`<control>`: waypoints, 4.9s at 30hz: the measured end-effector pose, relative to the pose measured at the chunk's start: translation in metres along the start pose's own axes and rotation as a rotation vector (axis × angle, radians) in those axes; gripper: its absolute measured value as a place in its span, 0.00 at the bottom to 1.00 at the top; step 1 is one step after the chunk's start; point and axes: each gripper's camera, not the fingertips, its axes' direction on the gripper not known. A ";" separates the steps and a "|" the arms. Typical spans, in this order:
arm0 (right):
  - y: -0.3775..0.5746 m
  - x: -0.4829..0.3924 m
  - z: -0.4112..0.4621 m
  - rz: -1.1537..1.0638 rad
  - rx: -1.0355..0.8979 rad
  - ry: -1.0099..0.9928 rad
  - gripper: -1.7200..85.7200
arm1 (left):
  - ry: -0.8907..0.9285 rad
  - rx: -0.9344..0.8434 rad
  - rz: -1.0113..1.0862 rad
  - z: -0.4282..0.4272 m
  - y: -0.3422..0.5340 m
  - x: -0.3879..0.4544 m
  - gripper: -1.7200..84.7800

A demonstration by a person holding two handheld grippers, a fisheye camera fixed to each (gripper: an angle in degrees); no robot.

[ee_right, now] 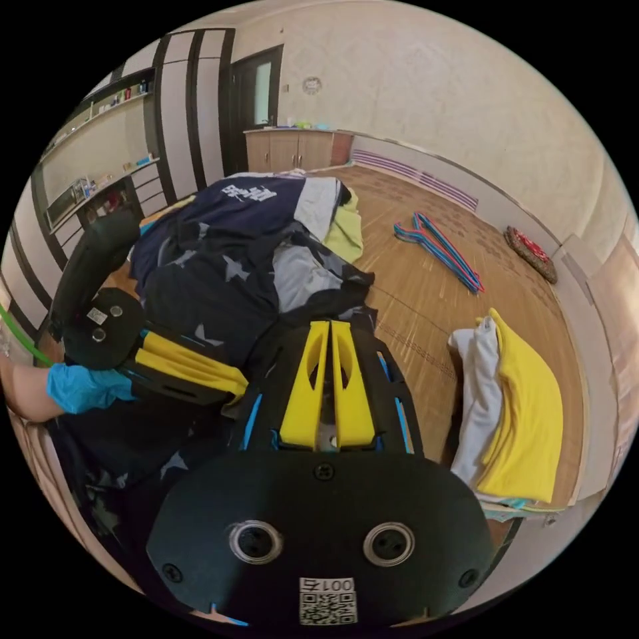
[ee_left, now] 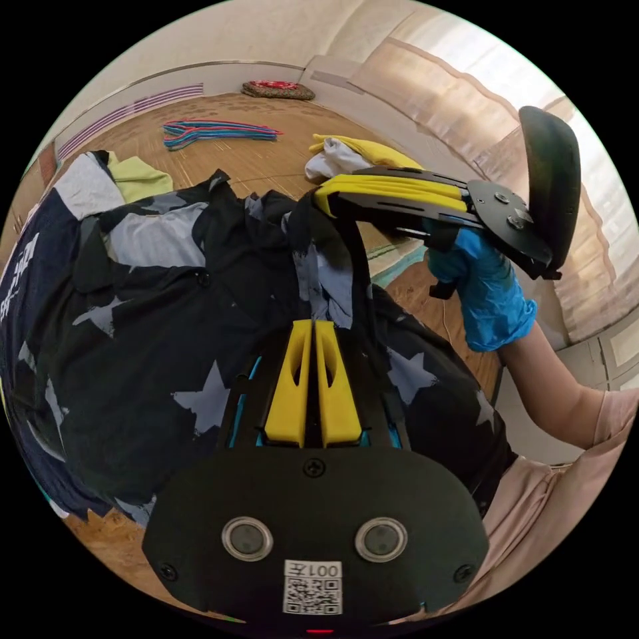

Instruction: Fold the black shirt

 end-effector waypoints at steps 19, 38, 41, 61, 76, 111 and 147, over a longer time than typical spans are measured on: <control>0.040 -0.061 -0.009 -0.060 -0.225 -0.100 0.12 | -0.151 0.012 -0.002 -0.030 0.020 -0.018 0.09; 0.056 -0.076 -0.003 -0.033 -0.263 -0.110 0.03 | -0.326 0.034 -0.013 -0.043 0.010 0.009 0.01; 0.054 -0.075 -0.011 -0.007 -0.242 -0.167 0.03 | -0.360 0.026 -0.010 -0.046 0.014 0.015 0.01; 0.076 -0.049 0.002 0.020 -0.224 -0.117 0.07 | -0.294 -0.037 -0.070 -0.060 0.010 -0.020 0.02; 0.093 -0.047 0.044 -0.221 -0.162 0.022 0.15 | -0.210 0.086 0.126 -0.049 -0.128 -0.005 0.05; 0.137 -0.004 0.074 0.065 -0.122 0.184 0.04 | -0.226 -0.064 0.091 0.077 -0.285 0.004 0.01; 0.127 -0.001 0.028 -0.019 -0.126 0.218 0.03 | -0.233 0.096 0.041 0.036 -0.197 0.020 0.01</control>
